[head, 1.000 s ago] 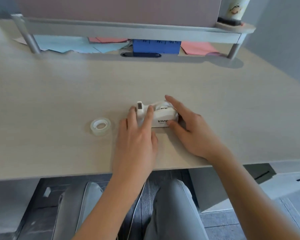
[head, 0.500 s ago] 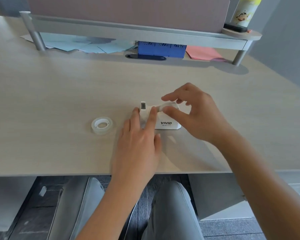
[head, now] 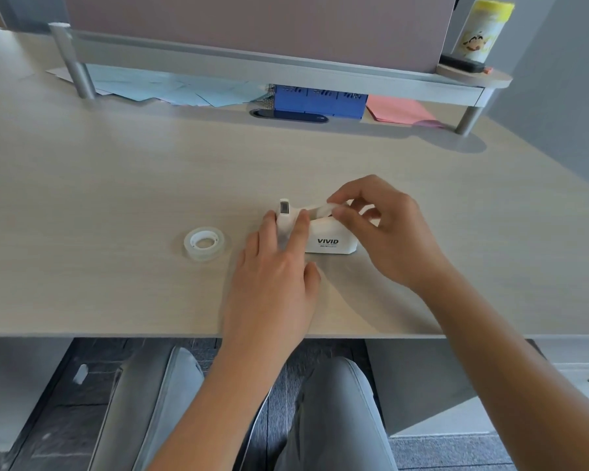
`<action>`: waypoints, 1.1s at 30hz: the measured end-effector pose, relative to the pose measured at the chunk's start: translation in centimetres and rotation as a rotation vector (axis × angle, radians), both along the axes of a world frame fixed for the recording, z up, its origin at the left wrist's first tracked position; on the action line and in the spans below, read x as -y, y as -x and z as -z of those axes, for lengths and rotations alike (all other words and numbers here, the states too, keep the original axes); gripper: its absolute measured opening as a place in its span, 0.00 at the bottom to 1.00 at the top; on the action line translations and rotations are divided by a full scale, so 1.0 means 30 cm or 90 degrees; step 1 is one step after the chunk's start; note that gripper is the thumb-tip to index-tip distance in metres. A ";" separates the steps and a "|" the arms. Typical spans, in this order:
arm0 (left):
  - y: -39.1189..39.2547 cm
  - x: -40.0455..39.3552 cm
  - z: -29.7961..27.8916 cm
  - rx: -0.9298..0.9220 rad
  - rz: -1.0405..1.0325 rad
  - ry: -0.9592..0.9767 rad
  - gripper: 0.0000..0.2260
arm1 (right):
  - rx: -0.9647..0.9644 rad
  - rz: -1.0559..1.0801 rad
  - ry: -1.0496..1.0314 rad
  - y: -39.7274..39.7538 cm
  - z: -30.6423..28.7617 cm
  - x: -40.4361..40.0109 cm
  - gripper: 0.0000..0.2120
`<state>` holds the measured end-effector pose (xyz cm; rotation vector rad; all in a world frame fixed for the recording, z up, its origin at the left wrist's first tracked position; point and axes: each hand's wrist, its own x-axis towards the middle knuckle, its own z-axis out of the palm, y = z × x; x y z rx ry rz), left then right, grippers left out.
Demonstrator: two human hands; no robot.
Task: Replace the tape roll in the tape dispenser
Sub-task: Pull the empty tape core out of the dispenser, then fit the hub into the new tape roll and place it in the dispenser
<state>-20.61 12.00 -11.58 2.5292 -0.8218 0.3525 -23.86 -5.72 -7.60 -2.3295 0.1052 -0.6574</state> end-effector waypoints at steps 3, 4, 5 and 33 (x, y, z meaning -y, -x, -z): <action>0.001 0.002 0.001 -0.002 -0.004 0.009 0.30 | 0.034 0.028 -0.083 0.000 0.028 -0.013 0.05; 0.001 0.003 0.002 0.000 -0.006 0.010 0.30 | 0.046 0.037 -0.109 -0.002 0.027 -0.014 0.04; 0.000 0.002 0.003 0.004 -0.006 0.010 0.30 | 0.064 0.044 -0.133 -0.005 0.023 -0.014 0.04; 0.123 -0.086 -0.061 -0.622 0.084 0.855 0.04 | 0.032 0.016 -0.559 0.210 0.012 -0.237 0.09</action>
